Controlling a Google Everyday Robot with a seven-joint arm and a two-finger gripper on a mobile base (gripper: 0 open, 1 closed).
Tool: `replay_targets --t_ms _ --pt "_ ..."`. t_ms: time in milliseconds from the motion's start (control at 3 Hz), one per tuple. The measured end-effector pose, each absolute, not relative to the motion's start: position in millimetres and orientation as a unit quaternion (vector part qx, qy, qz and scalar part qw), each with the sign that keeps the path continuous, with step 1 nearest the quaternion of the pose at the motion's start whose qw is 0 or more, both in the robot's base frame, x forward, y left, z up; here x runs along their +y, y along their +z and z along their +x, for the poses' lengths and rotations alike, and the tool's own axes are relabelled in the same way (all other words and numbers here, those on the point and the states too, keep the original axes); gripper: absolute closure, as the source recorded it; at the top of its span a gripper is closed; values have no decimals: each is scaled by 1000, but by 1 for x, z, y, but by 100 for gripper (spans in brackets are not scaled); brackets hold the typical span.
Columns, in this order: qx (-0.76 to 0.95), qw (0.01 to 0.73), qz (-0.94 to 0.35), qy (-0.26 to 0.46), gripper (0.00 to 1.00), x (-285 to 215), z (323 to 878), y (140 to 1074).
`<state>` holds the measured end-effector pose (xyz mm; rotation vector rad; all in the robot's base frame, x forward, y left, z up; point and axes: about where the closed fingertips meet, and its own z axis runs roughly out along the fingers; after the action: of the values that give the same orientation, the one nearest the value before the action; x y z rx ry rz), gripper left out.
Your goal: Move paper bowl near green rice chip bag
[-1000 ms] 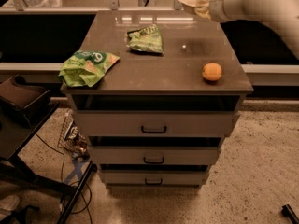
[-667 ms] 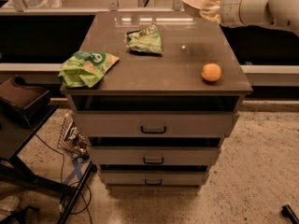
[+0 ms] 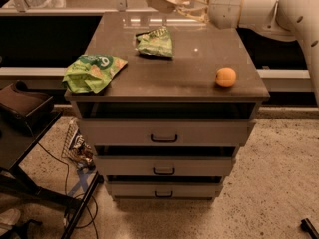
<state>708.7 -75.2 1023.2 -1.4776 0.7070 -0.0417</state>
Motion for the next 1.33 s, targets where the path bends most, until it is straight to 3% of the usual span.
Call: replay_targets --t_ms 333,1000,1333 --pt "250 668 -701 0 100 -44 690 1017" --pt "204 563 -799 -50 100 -30 673 962" --pt "201 545 -812 -56 100 -28 672 950"
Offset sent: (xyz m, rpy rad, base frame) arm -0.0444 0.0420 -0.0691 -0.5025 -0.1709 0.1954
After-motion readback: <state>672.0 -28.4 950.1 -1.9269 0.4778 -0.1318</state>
